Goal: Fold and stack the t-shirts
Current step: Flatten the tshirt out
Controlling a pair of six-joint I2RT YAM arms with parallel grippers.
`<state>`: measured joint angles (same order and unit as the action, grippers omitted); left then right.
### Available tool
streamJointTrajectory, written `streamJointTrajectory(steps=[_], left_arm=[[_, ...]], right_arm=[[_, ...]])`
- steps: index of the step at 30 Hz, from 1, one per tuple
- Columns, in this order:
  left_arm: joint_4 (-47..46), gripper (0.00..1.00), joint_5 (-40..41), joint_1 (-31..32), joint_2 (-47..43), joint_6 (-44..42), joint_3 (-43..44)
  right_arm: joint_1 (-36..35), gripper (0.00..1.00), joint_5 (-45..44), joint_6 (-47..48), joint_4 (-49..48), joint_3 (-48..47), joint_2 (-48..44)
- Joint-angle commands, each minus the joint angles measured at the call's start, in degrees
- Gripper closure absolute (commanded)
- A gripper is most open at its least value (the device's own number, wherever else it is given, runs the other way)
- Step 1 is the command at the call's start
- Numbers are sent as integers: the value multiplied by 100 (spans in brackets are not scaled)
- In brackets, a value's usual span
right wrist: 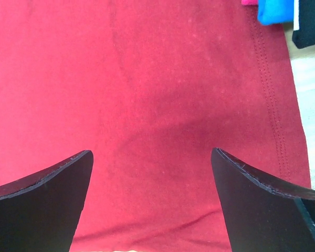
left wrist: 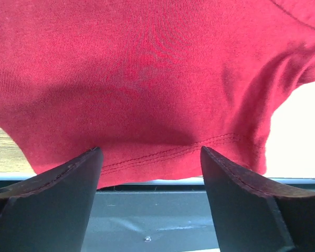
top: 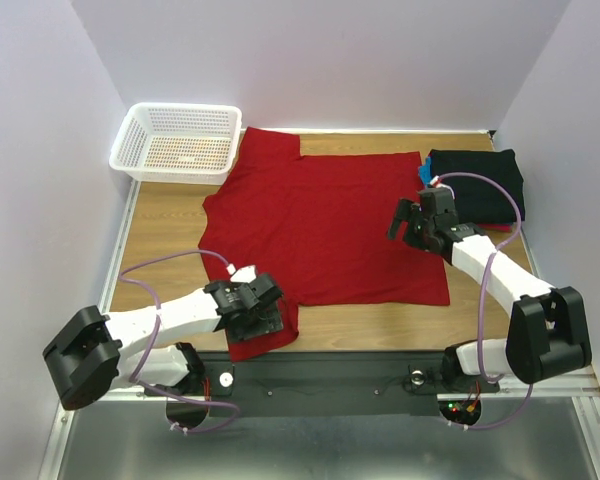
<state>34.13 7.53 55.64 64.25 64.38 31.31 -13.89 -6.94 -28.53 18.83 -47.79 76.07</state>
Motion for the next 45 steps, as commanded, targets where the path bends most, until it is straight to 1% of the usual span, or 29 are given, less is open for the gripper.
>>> streamJointTrajectory(steps=[1, 2, 3, 6, 7, 10, 11, 13, 14, 15, 16, 17, 18, 19, 22, 25, 26, 29, 31, 32, 33, 36, 37, 38, 39, 40, 43, 45], left_arm=[[60, 17, -32, 131, 193, 136, 7], [-20, 23, -119, 132, 193, 162, -63], [-264, 25, -181, 132, 176, 163, -281], [-599, 29, -445, 132, 263, 145, -529], [-600, 33, -463, 132, 333, 128, -538], [-583, 40, -402, 140, 413, 49, -486], [-565, 47, -358, 149, 491, 31, -425], [-530, 49, -331, 175, 614, -39, -337], [-513, 53, -314, 236, 781, -118, -301], [-486, 55, -305, 237, 878, -145, -249], [-451, 61, -296, 281, 975, -180, -205], [-416, 71, -270, 298, 1150, -241, -100], [-381, 75, -261, 316, 1230, -268, -47], [-311, 82, -243, 351, 1291, -277, 32], [-197, 86, -226, 378, 1327, -286, 121], [76, 89, -182, 387, 1064, -189, 218], [128, 95, -173, 387, 985, -163, 252], [357, 96, -155, 387, 581, -119, 358], [497, 96, -164, 387, 484, -188, 428], [550, 98, -173, 387, 449, -232, 507], [594, 98, -173, 387, 422, -250, 551], [892, 98, 28, 387, 474, -268, 762], [1129, 98, 212, 387, 509, -216, 850], [1601, 98, 518, 387, 553, -154, 1016], [1727, 98, 582, 387, 588, -162, 1061], [1737, 98, 592, 387, 571, -223, 1070], [1264, 98, 407, 387, 457, -382, 939], [1298, 100, 495, 387, 518, -356, 947]], right_arm=[[27, 0, -237, -135, -204, 85, -259], [27, 0, -281, -152, -204, 94, -277], [35, 0, -308, -152, -196, 94, -312], [27, 0, -343, -196, -160, 103, -347], [27, 0, -378, -214, -143, 121, -374], [27, 0, -405, -328, -81, 208, -549], [27, 0, -439, -363, -46, 287, -611], [27, 0, -475, -442, 6, 393, -769], [35, 0, -518, -460, 50, 506, -935], [35, 0, -562, -486, 85, 508, -1032], [35, 0, -580, -521, 112, 612, -1120], [44, 0, -633, -539, 138, 656, -1269], [36, 0, -659, -565, 191, 700, -1323], [35, 0, -668, -566, 226, 770, -1375], [70, 0, -896, -661, 524, 815, -1507], [123, 0, -1151, -882, 972, 841, -1744], [149, 0, -1187, -908, 1060, 876, -1823], [281, 0, -1441, -1145, 1683, 946, -2201], [325, 0, -1486, -1346, 1957, 991, -2412], [326, 0, -1503, -1409, 2080, 1026, -2448], [334, 0, -1651, -1540, 2281, 1052, -2466], [326, 0, -1320, -1760, 2397, 947, -2378], [326, 0, -1240, -1865, 2397, 973, -2326], [326, 0, -1179, -1927, 2397, 1026, -2273], [326, 0, -1082, -2067, 2397, 1096, -2107], [326, 0, -1055, -2173, 2389, 1227, -2036], [326, 0, -1020, -2480, 2397, 1342, -1816], [334, 0, -1046, -2595, 2397, 1395, -1824]])
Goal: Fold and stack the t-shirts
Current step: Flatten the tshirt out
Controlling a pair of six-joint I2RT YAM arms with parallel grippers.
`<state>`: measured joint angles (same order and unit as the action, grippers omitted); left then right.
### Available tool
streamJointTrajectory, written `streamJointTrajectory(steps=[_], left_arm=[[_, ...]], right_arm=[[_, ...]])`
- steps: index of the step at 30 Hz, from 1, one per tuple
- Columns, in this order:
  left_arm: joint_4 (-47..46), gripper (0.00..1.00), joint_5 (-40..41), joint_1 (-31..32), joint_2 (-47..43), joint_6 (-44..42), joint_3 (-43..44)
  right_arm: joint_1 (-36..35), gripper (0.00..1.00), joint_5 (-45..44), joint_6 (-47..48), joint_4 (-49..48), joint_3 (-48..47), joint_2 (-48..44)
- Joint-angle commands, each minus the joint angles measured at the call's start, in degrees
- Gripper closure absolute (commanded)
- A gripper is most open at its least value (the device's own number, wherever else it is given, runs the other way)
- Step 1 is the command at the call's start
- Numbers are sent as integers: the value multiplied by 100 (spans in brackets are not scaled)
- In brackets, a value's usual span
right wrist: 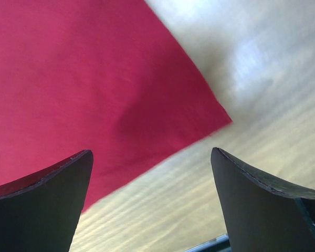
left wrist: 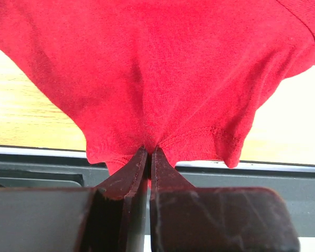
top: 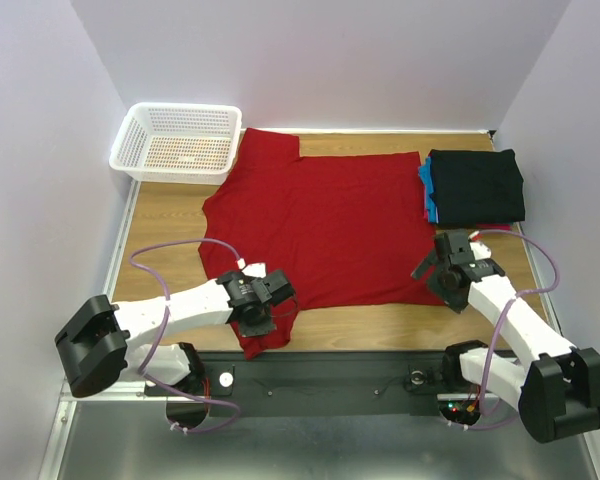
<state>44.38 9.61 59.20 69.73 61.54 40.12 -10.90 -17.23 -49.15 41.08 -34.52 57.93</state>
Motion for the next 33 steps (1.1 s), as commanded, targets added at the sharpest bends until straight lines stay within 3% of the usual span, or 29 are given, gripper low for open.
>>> streamJointTrajectory(steps=[1, 7, 15, 18, 23, 25, 27, 33], left_arm=[[290, 100, 314, 30, -13, -72, 75], [10, 100, 296, 22, 49, -239, 110], [-17, 100, 217, 21, -21, -248, -21], [-26, 100, 165, 21, -144, -213, -65], [-35, 100, 94, 21, -285, -195, -118], [-26, 100, 77, 21, -276, -230, -127], [-17, 100, 7, 21, -311, -248, -127], [97, 100, -231, 21, -574, -344, -127]], right_arm=[[26, 0, -60, -648, 172, 103, -53], [44, 4, -552, -1202, 155, 332, -46], [44, 23, -782, -1413, -310, 674, 359], [61, 33, -799, -1563, -495, 885, 447], [61, 58, -834, -1572, -584, 939, 316], [61, 74, -825, -1476, -601, 939, 26], [61, 100, -790, -1231, -593, 895, -290], [61, 100, -562, -1290, -207, 956, -1529]])
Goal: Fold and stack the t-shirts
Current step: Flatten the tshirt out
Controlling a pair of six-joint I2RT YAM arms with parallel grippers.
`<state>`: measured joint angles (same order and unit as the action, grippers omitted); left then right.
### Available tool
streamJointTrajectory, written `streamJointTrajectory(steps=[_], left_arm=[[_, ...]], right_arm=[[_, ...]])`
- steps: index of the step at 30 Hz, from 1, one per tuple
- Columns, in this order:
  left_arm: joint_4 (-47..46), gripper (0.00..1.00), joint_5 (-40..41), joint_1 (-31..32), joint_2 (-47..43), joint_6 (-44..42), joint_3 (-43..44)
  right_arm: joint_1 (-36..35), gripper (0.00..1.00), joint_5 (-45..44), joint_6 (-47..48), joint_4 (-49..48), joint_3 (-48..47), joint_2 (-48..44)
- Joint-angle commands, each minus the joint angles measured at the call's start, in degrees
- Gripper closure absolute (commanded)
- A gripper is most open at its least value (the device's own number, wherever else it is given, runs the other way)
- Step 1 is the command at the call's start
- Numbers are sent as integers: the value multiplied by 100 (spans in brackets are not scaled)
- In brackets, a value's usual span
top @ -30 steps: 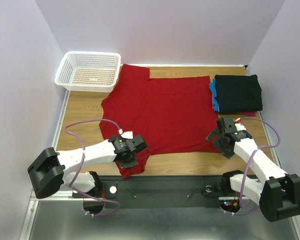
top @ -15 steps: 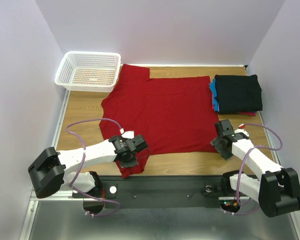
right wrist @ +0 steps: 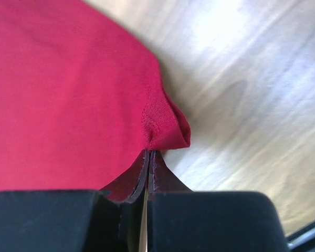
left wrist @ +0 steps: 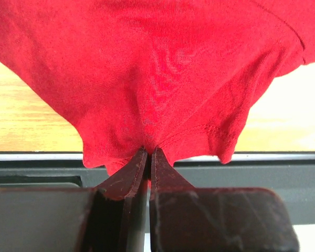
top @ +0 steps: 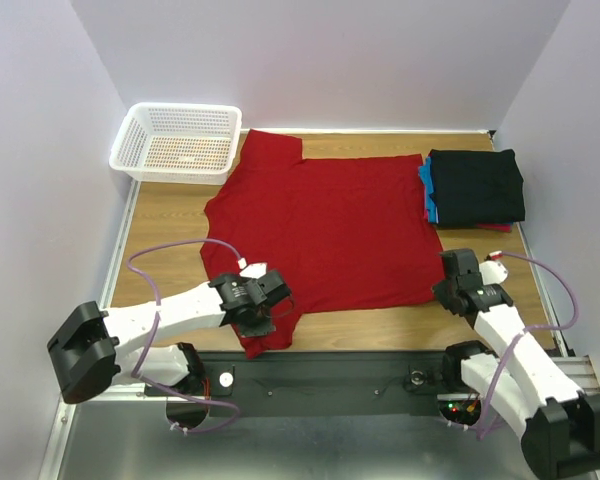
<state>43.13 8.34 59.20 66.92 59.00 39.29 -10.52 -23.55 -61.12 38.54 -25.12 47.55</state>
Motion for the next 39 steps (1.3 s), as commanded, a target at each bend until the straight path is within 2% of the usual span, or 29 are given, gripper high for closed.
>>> streamJointTrajectory(steps=[1, 7, 12, 18, 23, 31, 39], left_arm=[[283, 100, -104, 21, -328, -91, -35], [363, 100, -219, 21, -644, -143, -35], [187, 100, 10, -40, -373, -398, 149], [-332, 100, -17, -768, 251, -1329, 474], [-455, 100, 98, -1375, 322, -1926, 1009], [-587, 100, 133, -1920, 629, -2481, 1669], [-1202, 100, 98, -2615, 1147, -3017, 2100]], right_arm=[[24, 100, 166, -171, 100, 42, -571], [24, 100, 369, -216, 250, -10, -730], [24, 100, 299, -111, 241, -282, -467], [24, 100, 491, 539, -101, -809, 166], [24, 100, 545, 742, -417, -1143, 763], [33, 100, 203, 1023, -681, -1917, 1405], [33, 100, -149, 1190, -1015, -2523, 2187]])
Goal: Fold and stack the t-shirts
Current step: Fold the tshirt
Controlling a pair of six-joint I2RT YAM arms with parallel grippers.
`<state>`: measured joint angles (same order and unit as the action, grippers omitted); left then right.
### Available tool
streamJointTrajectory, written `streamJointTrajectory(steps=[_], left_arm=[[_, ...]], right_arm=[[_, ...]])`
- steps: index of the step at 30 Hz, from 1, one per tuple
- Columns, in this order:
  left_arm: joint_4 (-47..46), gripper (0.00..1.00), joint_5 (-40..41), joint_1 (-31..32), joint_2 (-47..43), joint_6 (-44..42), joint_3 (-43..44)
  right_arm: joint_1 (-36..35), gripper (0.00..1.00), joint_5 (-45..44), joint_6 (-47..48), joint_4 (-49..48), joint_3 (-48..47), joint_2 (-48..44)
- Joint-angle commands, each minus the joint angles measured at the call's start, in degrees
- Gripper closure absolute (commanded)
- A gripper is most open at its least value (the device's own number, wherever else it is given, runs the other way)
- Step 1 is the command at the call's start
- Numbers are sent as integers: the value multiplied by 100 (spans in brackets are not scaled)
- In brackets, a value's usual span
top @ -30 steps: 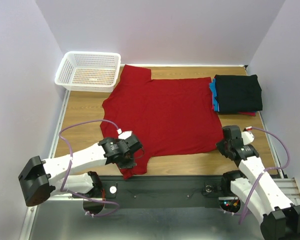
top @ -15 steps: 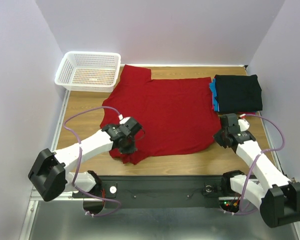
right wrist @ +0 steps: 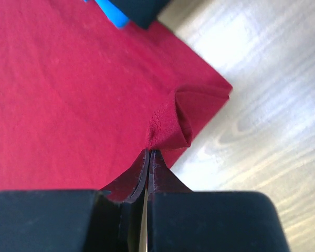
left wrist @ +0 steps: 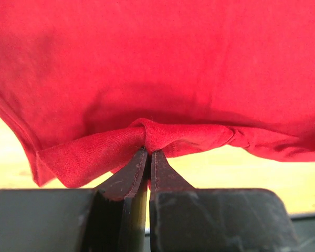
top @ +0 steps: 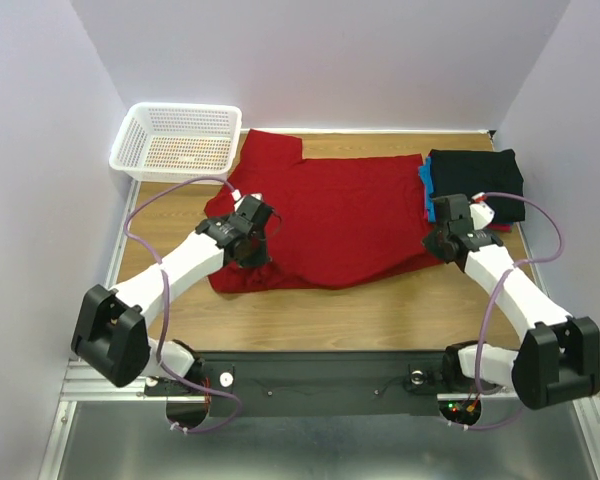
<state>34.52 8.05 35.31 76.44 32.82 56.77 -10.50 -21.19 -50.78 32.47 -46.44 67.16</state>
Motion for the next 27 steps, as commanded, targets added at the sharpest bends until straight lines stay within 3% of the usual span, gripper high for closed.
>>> streamJointTrajectory(steps=[1, 10, 27], left_arm=[[-402, 100, 144, -339, 256, -434, 395], [-842, 100, -145, -1008, 967, -830, 878], [-1264, 100, -225, -1360, 1838, -1128, 1467]], right_arm=[[22, 100, -447, 165, -443, -506, 315], [22, 100, -790, 279, -672, -1025, 1184], [31, 100, -1063, 288, -988, -1605, 2196]])
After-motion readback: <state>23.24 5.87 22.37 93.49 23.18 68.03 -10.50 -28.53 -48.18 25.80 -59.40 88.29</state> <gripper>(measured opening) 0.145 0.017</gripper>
